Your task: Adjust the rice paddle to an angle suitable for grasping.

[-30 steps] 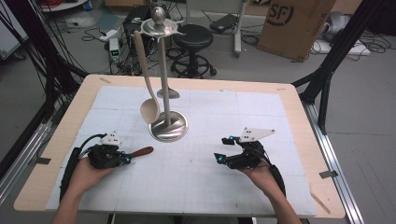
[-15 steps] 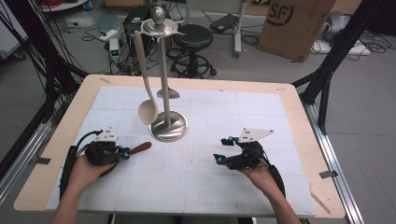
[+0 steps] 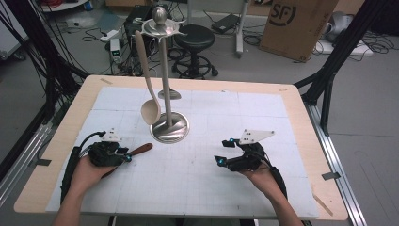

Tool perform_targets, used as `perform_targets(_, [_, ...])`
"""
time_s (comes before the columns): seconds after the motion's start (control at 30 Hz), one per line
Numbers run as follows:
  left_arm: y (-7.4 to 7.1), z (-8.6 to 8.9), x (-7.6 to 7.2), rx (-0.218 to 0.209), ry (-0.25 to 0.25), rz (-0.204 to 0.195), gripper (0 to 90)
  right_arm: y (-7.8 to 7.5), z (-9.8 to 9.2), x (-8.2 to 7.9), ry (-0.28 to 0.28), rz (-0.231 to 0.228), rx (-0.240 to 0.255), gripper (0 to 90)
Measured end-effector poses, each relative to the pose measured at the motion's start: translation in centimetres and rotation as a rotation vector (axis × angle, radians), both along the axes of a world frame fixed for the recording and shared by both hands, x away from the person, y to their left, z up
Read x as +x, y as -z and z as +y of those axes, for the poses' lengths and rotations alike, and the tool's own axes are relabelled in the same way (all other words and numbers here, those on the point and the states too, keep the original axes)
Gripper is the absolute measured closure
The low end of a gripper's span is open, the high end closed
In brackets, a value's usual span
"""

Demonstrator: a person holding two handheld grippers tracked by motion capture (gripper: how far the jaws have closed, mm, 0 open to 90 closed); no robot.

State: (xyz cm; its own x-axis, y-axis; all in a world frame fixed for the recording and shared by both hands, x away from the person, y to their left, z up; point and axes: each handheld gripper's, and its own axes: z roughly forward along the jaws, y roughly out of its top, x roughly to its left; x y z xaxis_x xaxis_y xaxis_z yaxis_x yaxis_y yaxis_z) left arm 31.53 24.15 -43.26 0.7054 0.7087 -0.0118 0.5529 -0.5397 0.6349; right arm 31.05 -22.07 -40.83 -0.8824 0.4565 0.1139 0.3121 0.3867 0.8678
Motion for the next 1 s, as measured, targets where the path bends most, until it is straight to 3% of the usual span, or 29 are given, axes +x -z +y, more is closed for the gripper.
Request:
perform_targets(0.33, [-0.12,0.03,-0.11,-0.009,0.010,0.008,77.7,0.04,0.08,-0.04,-0.002,0.004,-0.003,30.3])
perform_targets(0.73, [-0.23,-0.06,-0.28,-0.026,0.029,0.019,78.1,0.09,0.15,-0.04,-0.006,0.005,-0.004,30.3])
perform_targets(1.0, [-0.04,-0.21,-0.20,-0.012,0.025,0.025,76.5,0.17,0.39,-0.08,-0.012,0.003,-0.008,30.3])
